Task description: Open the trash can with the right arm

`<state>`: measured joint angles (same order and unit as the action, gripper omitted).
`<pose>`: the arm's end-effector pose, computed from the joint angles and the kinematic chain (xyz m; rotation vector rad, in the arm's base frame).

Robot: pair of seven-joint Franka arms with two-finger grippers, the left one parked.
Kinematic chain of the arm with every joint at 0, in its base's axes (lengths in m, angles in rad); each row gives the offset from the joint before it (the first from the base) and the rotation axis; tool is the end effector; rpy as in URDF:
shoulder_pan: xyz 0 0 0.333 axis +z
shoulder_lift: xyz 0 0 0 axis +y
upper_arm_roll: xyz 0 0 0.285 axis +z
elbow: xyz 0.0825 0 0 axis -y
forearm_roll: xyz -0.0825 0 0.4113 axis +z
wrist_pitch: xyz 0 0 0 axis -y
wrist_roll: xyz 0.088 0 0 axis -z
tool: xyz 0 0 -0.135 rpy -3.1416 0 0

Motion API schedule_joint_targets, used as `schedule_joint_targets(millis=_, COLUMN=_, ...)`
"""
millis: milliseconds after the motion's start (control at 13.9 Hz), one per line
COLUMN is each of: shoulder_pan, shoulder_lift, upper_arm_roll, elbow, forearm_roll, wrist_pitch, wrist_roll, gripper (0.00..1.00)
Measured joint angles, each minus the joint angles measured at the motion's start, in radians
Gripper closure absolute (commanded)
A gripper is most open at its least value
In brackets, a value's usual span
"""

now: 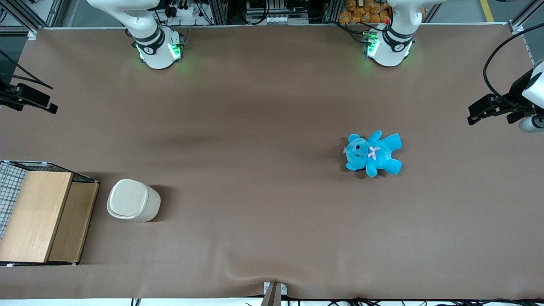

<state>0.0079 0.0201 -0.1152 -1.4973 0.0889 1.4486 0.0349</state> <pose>0.5711 -0.0480 0.5805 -3.0444 0.2050 0.1000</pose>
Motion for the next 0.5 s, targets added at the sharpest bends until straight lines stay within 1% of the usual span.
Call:
schedule_joint_targets(millis=288, shoulder_pan=0.0, shoulder_lift=0.0, upper_arm_roll=0.001, elbow=0.016, forearm_roll=-0.011, wrist_pitch=0.004, wrist_roll=-0.005, gripper=0.0)
schedule_joint_targets(millis=505, shoulder_pan=0.0, shoulder_lift=0.0, upper_arm_roll=0.0, elbow=0.016, forearm_roll=-0.019, wrist_pitch=0.004, wrist_roll=-0.039, gripper=0.0)
